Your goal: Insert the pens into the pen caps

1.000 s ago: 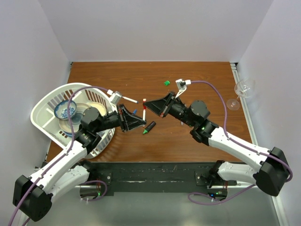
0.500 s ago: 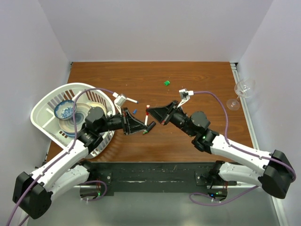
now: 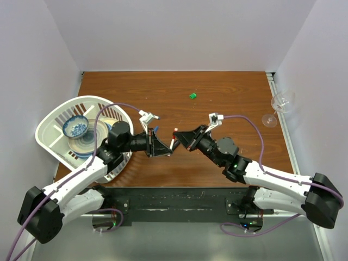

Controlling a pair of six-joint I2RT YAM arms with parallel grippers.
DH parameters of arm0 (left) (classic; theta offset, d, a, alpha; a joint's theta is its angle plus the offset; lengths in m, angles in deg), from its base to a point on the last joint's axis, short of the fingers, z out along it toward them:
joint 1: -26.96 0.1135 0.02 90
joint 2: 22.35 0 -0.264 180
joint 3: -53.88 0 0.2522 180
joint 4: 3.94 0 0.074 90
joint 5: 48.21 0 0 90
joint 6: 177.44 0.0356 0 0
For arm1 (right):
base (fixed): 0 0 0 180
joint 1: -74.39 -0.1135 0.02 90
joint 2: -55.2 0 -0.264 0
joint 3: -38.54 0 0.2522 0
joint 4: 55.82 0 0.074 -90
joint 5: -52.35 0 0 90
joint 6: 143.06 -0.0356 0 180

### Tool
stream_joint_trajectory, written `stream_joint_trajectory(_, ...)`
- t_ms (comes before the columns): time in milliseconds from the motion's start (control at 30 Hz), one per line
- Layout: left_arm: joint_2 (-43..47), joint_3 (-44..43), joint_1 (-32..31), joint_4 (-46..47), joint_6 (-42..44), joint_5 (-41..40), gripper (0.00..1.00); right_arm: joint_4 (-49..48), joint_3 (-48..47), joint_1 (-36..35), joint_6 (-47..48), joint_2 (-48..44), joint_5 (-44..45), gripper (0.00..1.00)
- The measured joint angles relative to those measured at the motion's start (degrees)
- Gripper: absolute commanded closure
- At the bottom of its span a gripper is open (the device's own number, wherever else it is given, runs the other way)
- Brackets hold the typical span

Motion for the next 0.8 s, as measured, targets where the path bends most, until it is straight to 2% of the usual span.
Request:
stream_joint_trajectory(333, -1.66, -0.94, -0.26, -4.15, 2.62, 0.22, 1.0, -0.92, 1.99, -2.75, -3.28, 1.05, 5.01, 1.0)
stream_joint_trajectory(567, -2.75, -3.67, -0.55, -11.32, 5.88, -1.38, 1.0, 1.46, 1.2, -5.22, -4.13, 2.27, 10.19, 1.0)
stream_joint_trajectory(800, -4.13, -3.98, -0.7, -14.49, 7.63, -2.51, 1.0, 4.79, 0.33, -8.09, -5.75, 3.72, 15.5, 1.0)
